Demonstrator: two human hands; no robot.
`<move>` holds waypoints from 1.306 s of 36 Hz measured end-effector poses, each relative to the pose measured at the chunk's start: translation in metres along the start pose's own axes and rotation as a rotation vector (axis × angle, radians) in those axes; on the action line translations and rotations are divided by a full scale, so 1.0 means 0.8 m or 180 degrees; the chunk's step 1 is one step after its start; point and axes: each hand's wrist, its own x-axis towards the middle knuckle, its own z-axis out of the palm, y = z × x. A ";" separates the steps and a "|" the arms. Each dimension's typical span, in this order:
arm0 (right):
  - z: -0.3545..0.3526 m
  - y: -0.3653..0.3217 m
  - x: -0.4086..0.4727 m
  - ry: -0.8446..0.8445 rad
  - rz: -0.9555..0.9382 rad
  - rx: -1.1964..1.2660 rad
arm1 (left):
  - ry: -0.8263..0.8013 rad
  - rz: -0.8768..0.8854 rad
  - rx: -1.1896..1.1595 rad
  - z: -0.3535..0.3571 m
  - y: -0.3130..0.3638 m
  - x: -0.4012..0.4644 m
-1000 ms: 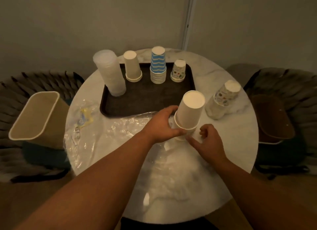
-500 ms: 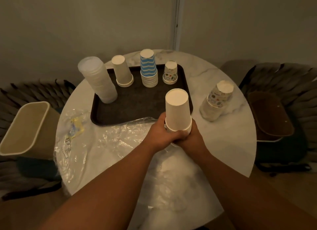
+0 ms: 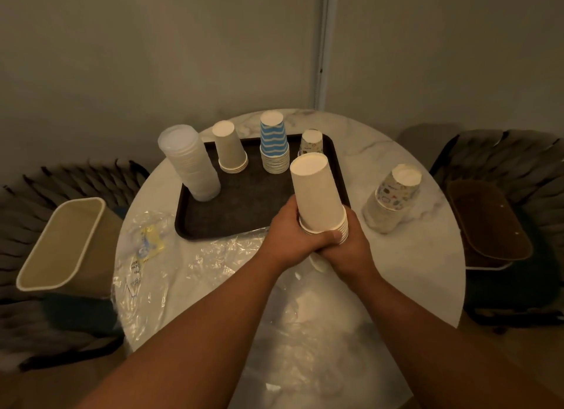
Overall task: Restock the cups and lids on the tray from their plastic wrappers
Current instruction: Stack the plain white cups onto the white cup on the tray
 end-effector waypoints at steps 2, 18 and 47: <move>0.002 -0.008 0.002 -0.0059 0.0013 -0.0039 | 0.0165 0.0066 -0.0006 -0.004 0.003 0.002; -0.022 -0.057 0.033 -0.0265 -0.0038 -0.0255 | 0.0683 0.0087 0.0154 -0.007 0.050 0.025; 0.053 -0.110 0.046 -0.0035 0.0022 -0.0527 | 0.0983 0.0063 -0.0413 -0.079 0.048 0.050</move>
